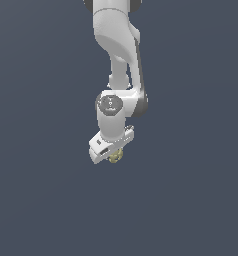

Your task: Pick up the object and move it to a goal position.

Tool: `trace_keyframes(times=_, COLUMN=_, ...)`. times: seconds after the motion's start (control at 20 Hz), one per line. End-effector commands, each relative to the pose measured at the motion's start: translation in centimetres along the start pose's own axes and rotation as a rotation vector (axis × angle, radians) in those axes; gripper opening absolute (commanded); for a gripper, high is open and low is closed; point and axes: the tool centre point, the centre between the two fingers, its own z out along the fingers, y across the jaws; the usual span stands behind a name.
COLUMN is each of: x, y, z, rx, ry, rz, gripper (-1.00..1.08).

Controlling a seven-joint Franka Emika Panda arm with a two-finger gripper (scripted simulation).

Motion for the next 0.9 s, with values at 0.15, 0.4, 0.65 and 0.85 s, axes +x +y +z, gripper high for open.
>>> trace_keyframes(times=0.15, x=-0.6, y=-4.5, z=-2.2, rx=-0.001, ry=0.0, rz=0.0, gripper=-1.0)
trace_keyframes(times=0.4, x=-1.2, y=-9.2, z=-4.4, rx=-0.002, ry=0.0, rz=-0.001, gripper=-1.0)
trace_keyframes(times=0.65, x=-1.7, y=-13.6, z=-6.5, rx=-0.002, ry=-0.001, rz=-0.001, gripper=-1.0)
trace_keyframes(times=0.85, x=-2.0, y=-16.6, z=-8.0, rx=-0.002, ry=-0.001, rz=-0.001, gripper=-1.0)
